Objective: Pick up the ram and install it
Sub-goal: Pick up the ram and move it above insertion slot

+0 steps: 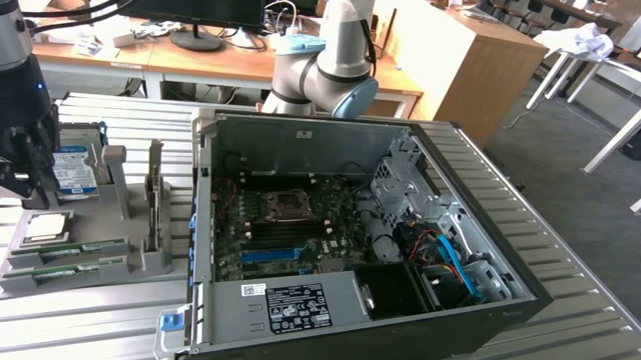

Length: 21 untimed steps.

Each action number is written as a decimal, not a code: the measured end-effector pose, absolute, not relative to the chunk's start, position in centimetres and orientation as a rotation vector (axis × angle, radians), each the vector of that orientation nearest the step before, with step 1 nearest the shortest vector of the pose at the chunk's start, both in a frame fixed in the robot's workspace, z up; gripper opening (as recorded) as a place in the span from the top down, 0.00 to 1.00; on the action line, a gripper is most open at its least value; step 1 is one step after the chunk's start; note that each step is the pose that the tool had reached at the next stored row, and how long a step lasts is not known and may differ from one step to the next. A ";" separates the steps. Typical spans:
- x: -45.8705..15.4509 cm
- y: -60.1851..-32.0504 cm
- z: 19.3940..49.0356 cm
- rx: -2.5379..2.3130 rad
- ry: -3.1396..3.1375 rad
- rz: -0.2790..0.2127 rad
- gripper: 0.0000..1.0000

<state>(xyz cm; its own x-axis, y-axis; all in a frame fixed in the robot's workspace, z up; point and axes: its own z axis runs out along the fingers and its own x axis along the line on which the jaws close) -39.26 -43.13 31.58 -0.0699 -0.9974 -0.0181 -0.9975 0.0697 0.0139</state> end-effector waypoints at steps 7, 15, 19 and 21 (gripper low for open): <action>-39.3 -43.1 31.4 -2.140 2.295 0.035 0.64; -39.3 -43.1 31.2 -2.140 2.295 0.035 0.64; -39.3 -43.1 31.2 -2.140 2.295 0.035 0.64; -39.3 -43.1 31.1 -2.140 2.295 0.035 0.64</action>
